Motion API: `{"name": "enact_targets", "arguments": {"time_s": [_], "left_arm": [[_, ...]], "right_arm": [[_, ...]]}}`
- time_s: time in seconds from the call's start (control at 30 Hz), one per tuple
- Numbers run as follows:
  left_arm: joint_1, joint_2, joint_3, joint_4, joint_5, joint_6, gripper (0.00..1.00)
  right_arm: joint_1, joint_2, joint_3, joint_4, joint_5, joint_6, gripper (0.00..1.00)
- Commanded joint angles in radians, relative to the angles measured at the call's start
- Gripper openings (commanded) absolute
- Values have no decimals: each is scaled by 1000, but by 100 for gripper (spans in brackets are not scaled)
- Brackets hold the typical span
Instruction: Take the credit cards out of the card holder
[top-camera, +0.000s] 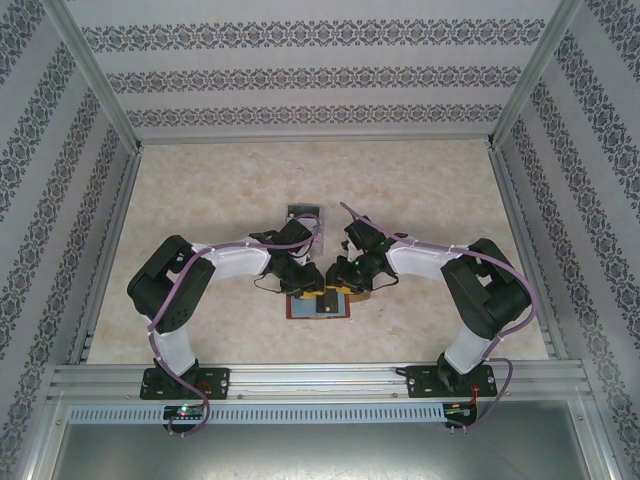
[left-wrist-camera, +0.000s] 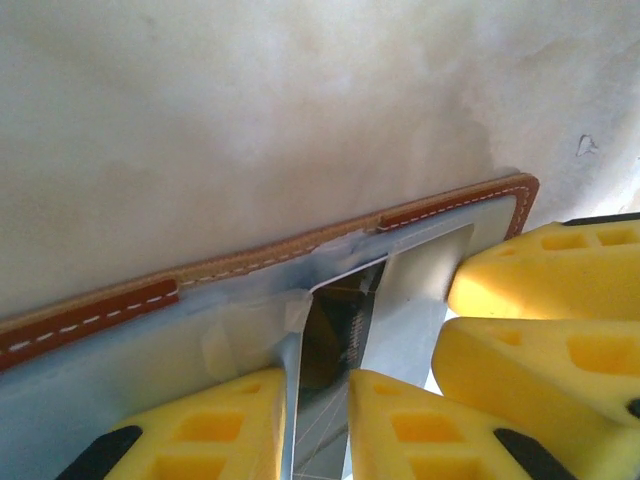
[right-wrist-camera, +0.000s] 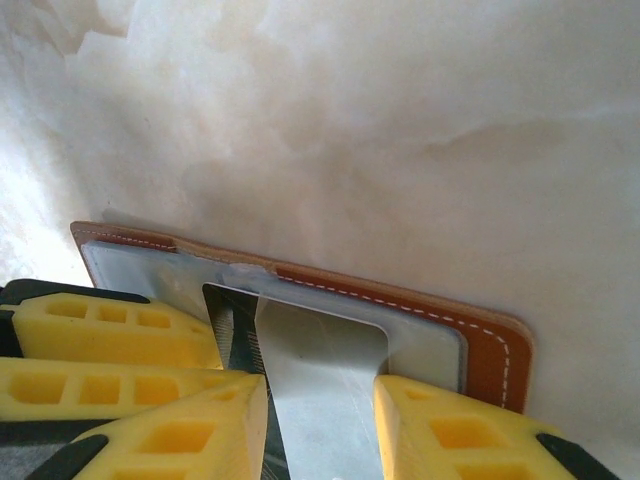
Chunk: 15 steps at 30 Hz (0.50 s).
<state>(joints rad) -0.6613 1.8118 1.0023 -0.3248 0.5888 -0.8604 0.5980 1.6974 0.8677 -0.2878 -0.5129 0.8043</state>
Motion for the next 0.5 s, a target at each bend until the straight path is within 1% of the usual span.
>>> {"name": "enact_targets", "arguments": {"time_s": [0.0,0.17,0.33,0.47], "left_arm": [[-9,18,-9,33,-17,1,20],[-9,-2,-26,86,-4,-13,16],[-8,-37,-36,61,-29,-7,10],[-8,-63,-38,20,-53,3,9]], "right_arm": [[8,21,5,-25,3,-10,36],[7,21,4,-23,4,-7,36],[8,16,2,-30,15,-7,36],[5,10,7,-58,43,-17,42]]}}
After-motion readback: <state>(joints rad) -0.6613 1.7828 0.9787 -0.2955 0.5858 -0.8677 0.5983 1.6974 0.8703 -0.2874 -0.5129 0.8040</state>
